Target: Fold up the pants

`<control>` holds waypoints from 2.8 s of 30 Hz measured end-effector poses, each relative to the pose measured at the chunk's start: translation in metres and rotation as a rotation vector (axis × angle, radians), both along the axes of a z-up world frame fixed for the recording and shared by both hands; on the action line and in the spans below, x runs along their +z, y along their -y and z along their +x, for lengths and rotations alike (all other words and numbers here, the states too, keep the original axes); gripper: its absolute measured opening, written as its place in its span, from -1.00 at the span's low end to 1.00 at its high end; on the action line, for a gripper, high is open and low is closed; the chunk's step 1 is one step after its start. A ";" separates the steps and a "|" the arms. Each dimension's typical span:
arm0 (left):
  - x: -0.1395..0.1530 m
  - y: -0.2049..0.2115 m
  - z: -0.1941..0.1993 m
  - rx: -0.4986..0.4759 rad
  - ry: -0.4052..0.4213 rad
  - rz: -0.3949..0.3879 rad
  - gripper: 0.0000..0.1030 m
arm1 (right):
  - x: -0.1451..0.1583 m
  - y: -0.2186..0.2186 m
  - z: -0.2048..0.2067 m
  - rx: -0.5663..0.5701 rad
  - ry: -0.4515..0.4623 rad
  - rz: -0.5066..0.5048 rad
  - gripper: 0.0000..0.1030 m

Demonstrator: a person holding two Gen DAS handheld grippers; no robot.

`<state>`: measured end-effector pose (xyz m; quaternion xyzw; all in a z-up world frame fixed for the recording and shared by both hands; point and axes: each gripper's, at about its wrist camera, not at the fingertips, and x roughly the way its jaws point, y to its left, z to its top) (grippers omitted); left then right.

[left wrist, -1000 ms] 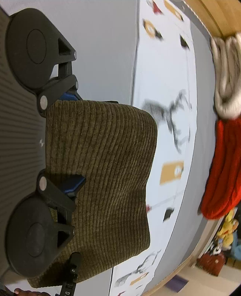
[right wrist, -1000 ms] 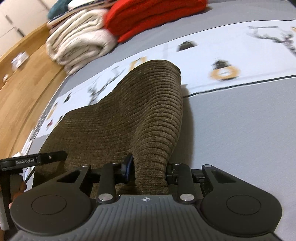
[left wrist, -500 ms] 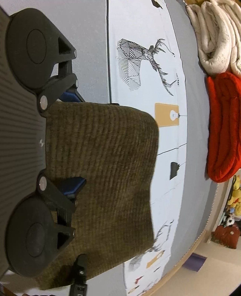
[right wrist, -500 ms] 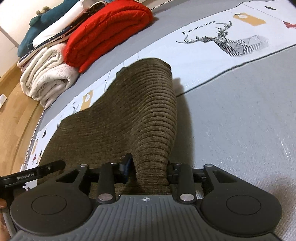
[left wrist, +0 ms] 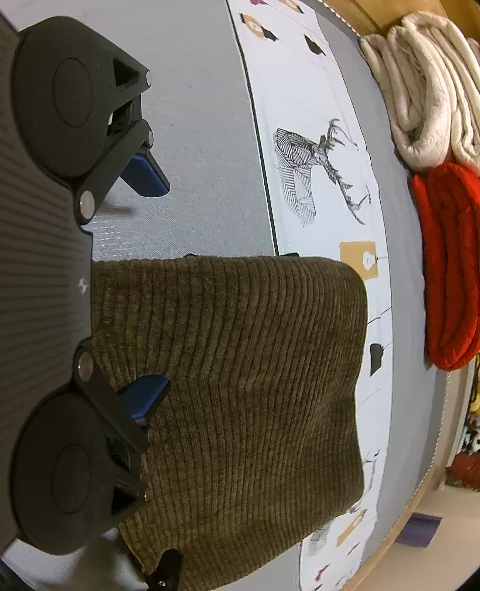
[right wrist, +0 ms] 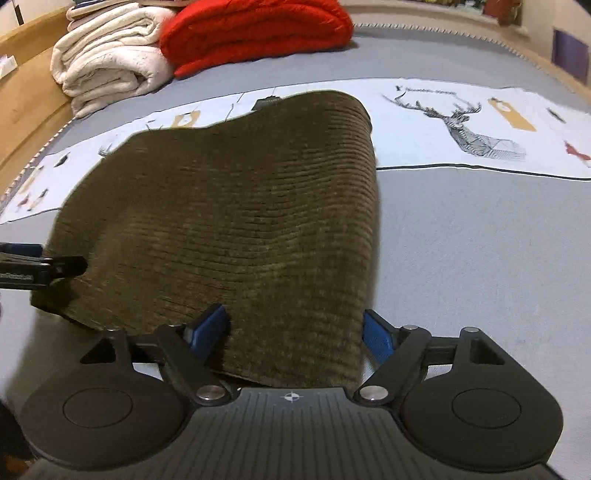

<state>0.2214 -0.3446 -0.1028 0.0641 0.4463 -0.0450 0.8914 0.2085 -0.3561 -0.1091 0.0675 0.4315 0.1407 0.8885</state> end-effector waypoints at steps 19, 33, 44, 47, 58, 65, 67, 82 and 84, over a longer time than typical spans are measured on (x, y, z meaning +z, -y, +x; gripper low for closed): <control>0.034 -0.006 -0.142 0.059 0.085 -0.105 0.99 | 0.038 -0.013 -0.145 -0.120 0.293 -0.001 0.82; 0.028 -0.001 -0.145 0.057 0.099 -0.092 0.99 | 0.034 -0.041 -0.175 -0.121 0.401 0.037 0.82; 0.025 0.001 -0.144 0.057 0.099 -0.089 0.99 | 0.025 -0.036 -0.161 -0.190 0.334 0.065 0.82; 0.025 0.002 -0.143 0.062 0.099 -0.086 0.99 | 0.025 -0.037 -0.162 -0.184 0.339 0.053 0.82; 0.025 0.003 -0.144 0.064 0.100 -0.076 0.99 | 0.025 -0.040 -0.162 -0.165 0.343 0.030 0.82; 0.025 0.003 -0.143 0.061 0.098 -0.072 0.99 | 0.025 -0.040 -0.163 -0.166 0.341 0.029 0.82; 0.024 0.004 -0.143 0.060 0.096 -0.070 0.99 | 0.025 -0.040 -0.163 -0.165 0.342 0.026 0.82; 0.023 0.005 -0.143 0.060 0.097 -0.057 0.99 | 0.025 -0.042 -0.164 -0.152 0.345 0.008 0.82; 0.023 0.006 -0.143 0.058 0.098 -0.049 0.99 | 0.025 -0.042 -0.164 -0.151 0.346 0.006 0.82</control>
